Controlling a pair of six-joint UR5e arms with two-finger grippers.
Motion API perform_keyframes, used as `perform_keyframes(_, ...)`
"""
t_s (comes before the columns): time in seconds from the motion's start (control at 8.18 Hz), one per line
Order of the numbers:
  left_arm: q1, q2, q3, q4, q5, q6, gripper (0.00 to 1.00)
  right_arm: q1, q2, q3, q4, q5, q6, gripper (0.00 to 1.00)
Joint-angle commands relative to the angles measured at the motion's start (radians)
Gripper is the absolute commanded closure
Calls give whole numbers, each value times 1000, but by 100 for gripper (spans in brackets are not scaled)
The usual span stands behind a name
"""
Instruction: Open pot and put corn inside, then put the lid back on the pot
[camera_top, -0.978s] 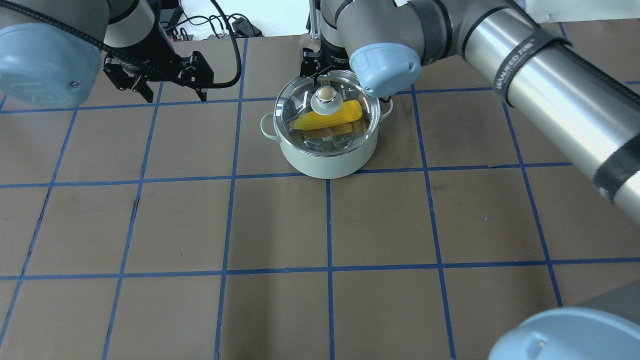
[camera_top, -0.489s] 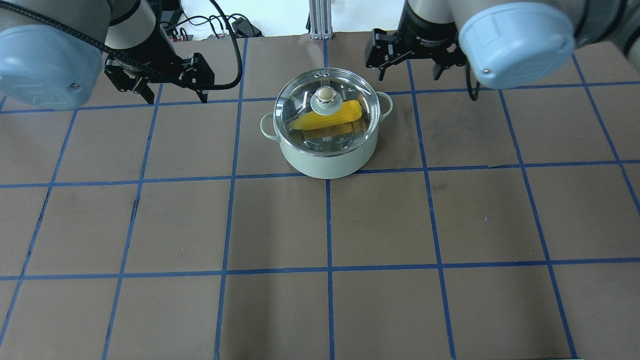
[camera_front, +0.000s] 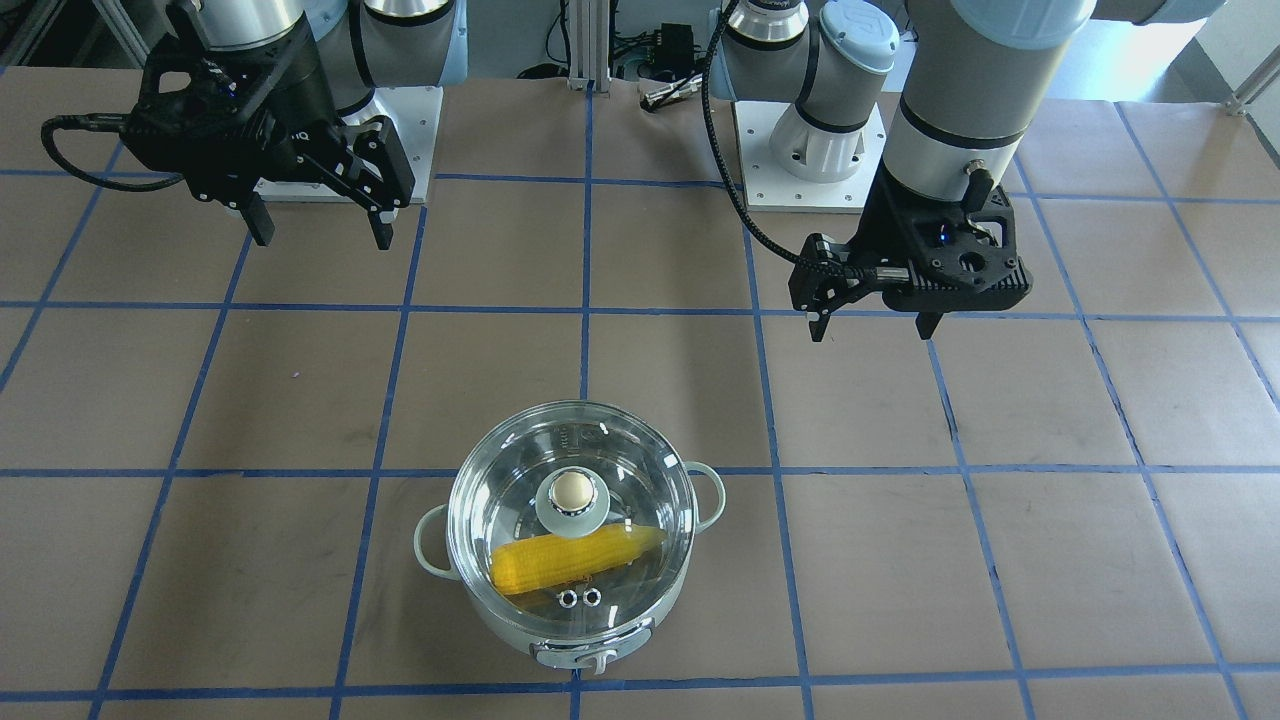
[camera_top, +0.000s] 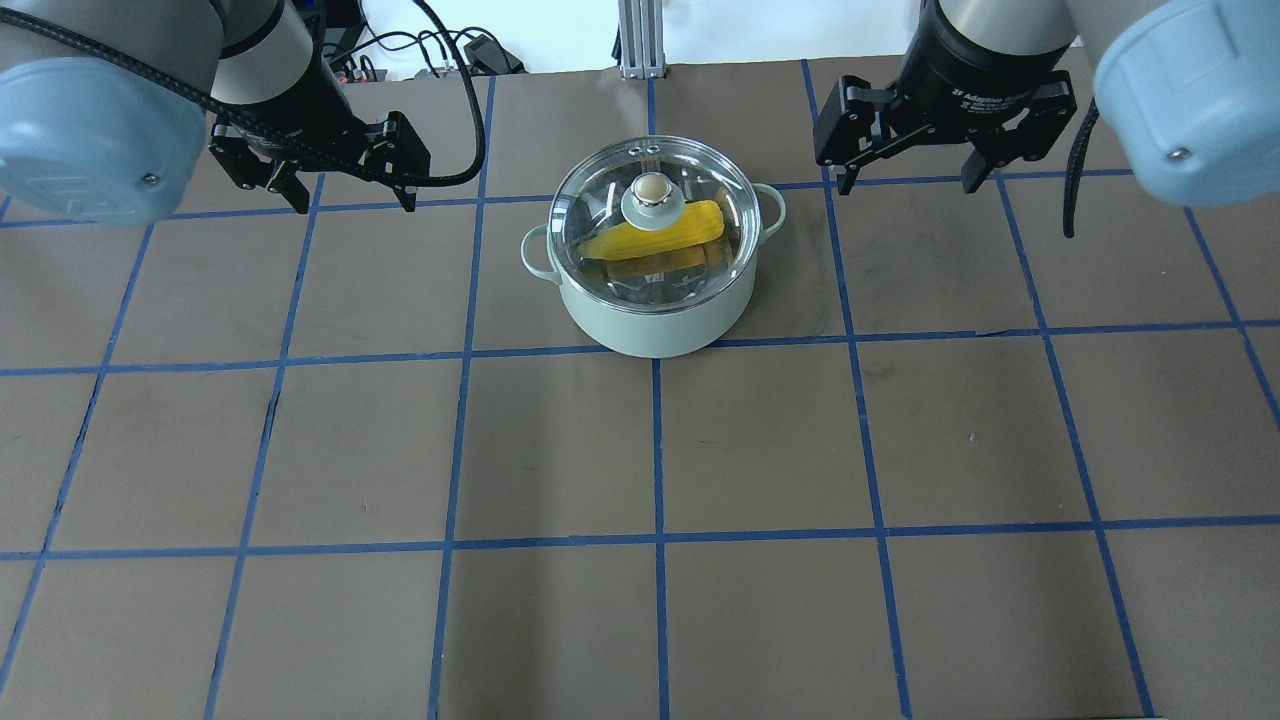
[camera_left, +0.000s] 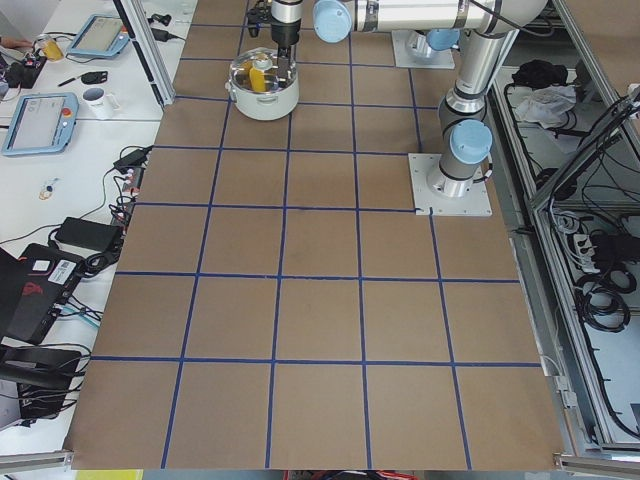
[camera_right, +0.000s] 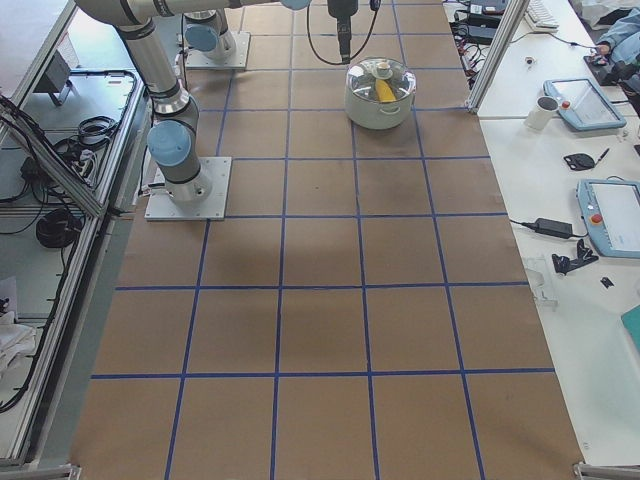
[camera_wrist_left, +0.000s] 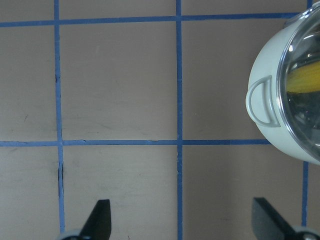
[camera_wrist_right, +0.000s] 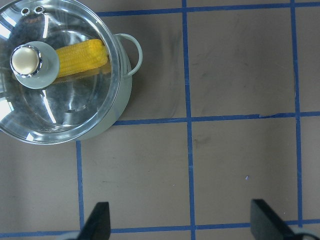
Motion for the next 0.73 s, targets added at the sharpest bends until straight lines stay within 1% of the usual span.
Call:
perform_keyframes(0.0,1,-3,-3,3,0,0,0,0,-8,8,9,8,-3,0)
perform_keyframes(0.61,-1,-4,-3,3,2,0,0,0,-8,11,7,13,-17,0)
